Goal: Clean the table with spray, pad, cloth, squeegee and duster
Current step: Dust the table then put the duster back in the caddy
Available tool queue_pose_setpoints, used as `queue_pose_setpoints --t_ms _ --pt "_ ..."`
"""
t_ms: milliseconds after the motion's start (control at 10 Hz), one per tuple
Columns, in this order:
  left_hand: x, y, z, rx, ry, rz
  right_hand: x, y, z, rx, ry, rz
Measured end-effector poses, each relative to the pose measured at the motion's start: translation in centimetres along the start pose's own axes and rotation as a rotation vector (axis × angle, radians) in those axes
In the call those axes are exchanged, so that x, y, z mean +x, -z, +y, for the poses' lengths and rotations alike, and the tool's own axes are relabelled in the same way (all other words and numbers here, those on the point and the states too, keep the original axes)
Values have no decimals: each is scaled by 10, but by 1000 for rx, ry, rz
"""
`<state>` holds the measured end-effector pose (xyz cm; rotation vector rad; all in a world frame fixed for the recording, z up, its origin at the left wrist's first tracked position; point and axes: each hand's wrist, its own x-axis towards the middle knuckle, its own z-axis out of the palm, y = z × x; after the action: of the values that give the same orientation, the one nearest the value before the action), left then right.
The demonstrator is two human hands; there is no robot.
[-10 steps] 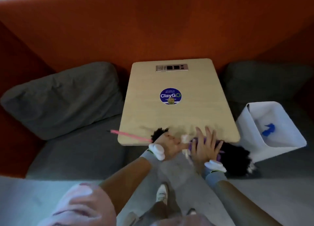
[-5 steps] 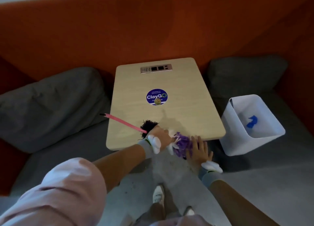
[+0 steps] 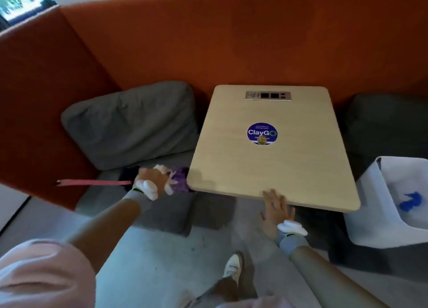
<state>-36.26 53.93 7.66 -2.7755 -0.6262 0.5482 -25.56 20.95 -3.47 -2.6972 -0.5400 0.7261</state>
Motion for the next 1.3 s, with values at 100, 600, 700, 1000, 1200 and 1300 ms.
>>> queue_pose_setpoints --t_ms 100,600,700,1000,1200,1300 --pt "3 13 -38 -94 274 204 7 -4 -6 -52 15 -5" --pt "32 -18 183 -247 -513 78 58 -6 14 278 -318 277" --pt "79 -8 151 -365 -224 5 65 -2 32 275 -291 318" --pt "105 25 211 -236 -550 10 72 44 22 81 -498 107" --pt "204 57 196 -349 -190 -15 93 58 33 -3 -496 -42" --pt "215 76 227 -400 -237 -38 97 69 22 -39 -520 -45"
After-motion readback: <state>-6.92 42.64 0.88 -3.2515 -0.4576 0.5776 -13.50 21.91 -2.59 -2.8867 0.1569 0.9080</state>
